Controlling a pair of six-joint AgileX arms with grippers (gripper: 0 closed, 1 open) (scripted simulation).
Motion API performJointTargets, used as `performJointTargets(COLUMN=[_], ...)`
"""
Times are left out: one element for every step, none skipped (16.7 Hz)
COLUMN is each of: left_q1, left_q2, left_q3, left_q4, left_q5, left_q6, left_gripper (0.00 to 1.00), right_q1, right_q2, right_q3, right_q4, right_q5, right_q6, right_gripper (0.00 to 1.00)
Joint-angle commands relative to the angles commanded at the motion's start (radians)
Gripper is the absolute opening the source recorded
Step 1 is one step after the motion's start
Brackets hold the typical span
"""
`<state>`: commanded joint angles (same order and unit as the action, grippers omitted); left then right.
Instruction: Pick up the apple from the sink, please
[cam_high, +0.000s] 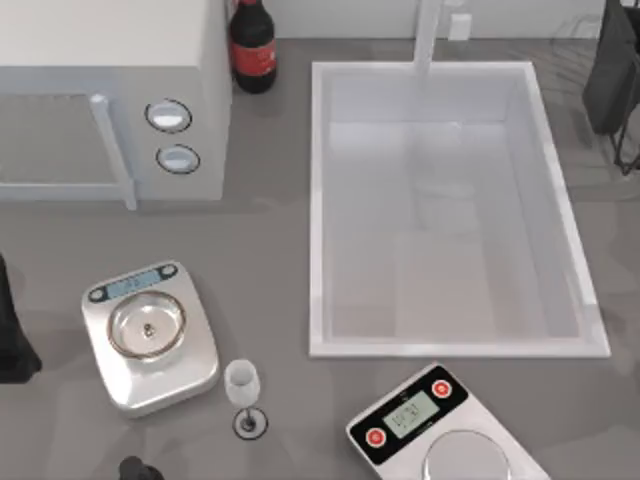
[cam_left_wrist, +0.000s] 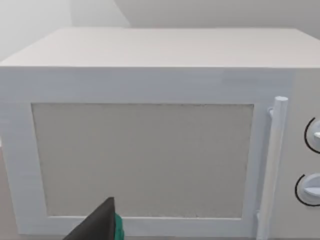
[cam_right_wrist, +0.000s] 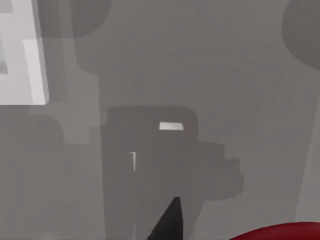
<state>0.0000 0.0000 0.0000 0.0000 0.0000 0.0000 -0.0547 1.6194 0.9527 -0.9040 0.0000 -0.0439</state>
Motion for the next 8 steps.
performJointTargets(left_q1=[0.0, 0.0, 0.0, 0.0, 0.0, 0.0, 0.0, 0.0], left_q2=[0.0, 0.0, 0.0, 0.0, 0.0, 0.0, 0.0, 0.0], left_q3=[0.0, 0.0, 0.0, 0.0, 0.0, 0.0, 0.0, 0.0], left_q4=[0.0, 0.0, 0.0, 0.0, 0.0, 0.0, 0.0, 0.0], left_q5=[0.0, 0.0, 0.0, 0.0, 0.0, 0.0, 0.0, 0.0], left_q6=[0.0, 0.0, 0.0, 0.0, 0.0, 0.0, 0.0, 0.0], left_gripper=[1.0, 1.0, 1.0, 1.0, 1.0, 1.0, 1.0, 1.0], right_q1=[0.0, 0.0, 0.0, 0.0, 0.0, 0.0, 0.0, 0.0], right_q2=[0.0, 0.0, 0.0, 0.0, 0.0, 0.0, 0.0, 0.0], right_q3=[0.0, 0.0, 0.0, 0.0, 0.0, 0.0, 0.0, 0.0], right_q4=[0.0, 0.0, 0.0, 0.0, 0.0, 0.0, 0.0, 0.0], right_q5=[0.0, 0.0, 0.0, 0.0, 0.0, 0.0, 0.0, 0.0], right_q6=[0.0, 0.0, 0.0, 0.0, 0.0, 0.0, 0.0, 0.0], right_gripper=[0.15, 0.23, 0.3, 0.38, 0.45, 0.53, 0.6, 0.68])
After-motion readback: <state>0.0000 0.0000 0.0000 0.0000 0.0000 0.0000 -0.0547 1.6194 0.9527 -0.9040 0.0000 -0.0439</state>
